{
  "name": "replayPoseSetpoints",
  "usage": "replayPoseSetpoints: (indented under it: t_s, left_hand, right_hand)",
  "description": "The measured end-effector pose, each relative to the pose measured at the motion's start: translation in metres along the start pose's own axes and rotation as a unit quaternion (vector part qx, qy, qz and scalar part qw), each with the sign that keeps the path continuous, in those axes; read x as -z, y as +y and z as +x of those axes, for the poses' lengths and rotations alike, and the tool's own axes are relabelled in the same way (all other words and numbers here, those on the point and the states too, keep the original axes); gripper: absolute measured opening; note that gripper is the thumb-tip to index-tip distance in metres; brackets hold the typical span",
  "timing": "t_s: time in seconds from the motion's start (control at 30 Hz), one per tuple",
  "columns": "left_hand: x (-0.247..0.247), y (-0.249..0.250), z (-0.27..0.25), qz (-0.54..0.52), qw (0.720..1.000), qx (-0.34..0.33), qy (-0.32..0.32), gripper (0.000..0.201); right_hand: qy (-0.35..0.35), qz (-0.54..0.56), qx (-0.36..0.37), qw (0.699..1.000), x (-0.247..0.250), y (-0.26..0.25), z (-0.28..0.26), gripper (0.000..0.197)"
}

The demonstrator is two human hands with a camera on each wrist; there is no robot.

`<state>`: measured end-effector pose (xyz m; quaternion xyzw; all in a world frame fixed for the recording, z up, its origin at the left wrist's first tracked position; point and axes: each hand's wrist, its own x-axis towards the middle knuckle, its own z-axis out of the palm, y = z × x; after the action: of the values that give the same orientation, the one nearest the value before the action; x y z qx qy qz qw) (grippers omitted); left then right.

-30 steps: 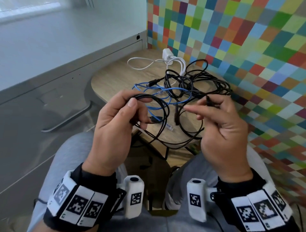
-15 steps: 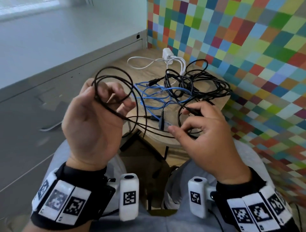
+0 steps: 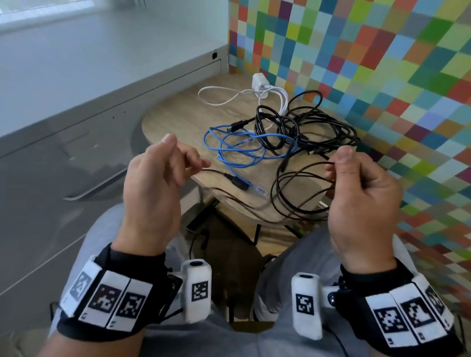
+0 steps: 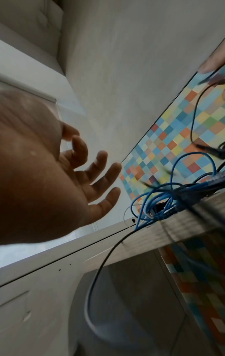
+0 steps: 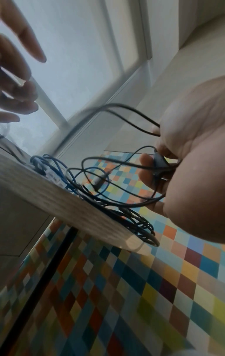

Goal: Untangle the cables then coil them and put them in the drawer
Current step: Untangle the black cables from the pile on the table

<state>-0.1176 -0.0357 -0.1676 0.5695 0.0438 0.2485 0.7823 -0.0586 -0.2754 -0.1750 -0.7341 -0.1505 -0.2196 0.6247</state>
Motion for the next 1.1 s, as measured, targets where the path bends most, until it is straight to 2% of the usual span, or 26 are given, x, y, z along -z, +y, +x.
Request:
replayPoseSetpoints:
  t_s: [0.13, 0.27, 0.37, 0.43, 0.53, 0.6, 0.7, 0.77, 0.83, 0.97, 1.03, 1.1]
  left_hand:
    - [-0.002, -0.002, 0.0, 0.048, 0.999, 0.009, -0.01, 0.037]
    - [-0.014, -0.005, -0.008, 0.129, 0.988, 0.011, -0.08, 0.019]
    - [-0.027, -0.009, -0.02, 0.15, 0.974, 0.033, -0.164, 0.027]
    - [-0.033, -0.01, -0.025, 0.148, 0.962, 0.043, -0.225, 0.04]
    - [-0.039, -0.012, -0.031, 0.197, 0.941, 0.016, -0.273, 0.054]
    - [-0.041, -0.011, -0.032, 0.201, 0.946, -0.009, -0.254, 0.042]
    - [-0.038, -0.009, -0.027, 0.183, 0.97, -0.02, -0.158, 0.018]
    - [-0.029, -0.009, -0.019, 0.227, 0.969, -0.016, -0.091, 0.019]
    - [-0.019, -0.012, -0.011, 0.293, 0.955, 0.01, -0.051, 0.024]
    - [-0.008, -0.023, -0.005, 0.416, 0.905, 0.068, -0.061, 0.017]
    - [-0.01, -0.025, -0.005, 0.438, 0.893, 0.078, -0.067, 0.013]
    - [-0.013, -0.026, -0.006, 0.456, 0.883, 0.081, -0.081, 0.016]
  right_hand:
    - [0.016, 0.016, 0.017, 1.0, -0.001, -0.002, 0.002, 0.076]
    - [-0.013, 0.023, 0.027, 0.999, -0.002, -0.004, -0.001, 0.074]
    - [-0.033, 0.015, 0.032, 0.999, -0.005, -0.005, -0.004, 0.06]
    - [-0.053, 0.004, 0.045, 0.998, -0.008, -0.006, -0.007, 0.05]
    - [-0.092, 0.004, 0.069, 0.993, -0.013, -0.009, -0.012, 0.041]
    - [-0.107, 0.013, 0.08, 0.991, -0.014, -0.011, -0.014, 0.037]
    - [-0.114, 0.029, 0.088, 0.989, -0.015, -0.012, -0.015, 0.033]
    - [-0.101, 0.037, 0.083, 0.991, -0.014, -0.012, -0.014, 0.034]
    - [-0.079, 0.044, 0.072, 0.993, -0.013, -0.009, -0.013, 0.037]
    - [-0.035, 0.042, 0.061, 0.997, -0.008, -0.004, -0.01, 0.049]
    - [-0.022, 0.051, 0.059, 0.997, -0.007, -0.003, -0.009, 0.057]
    - [-0.021, 0.056, 0.058, 0.997, -0.007, -0.003, -0.009, 0.056]
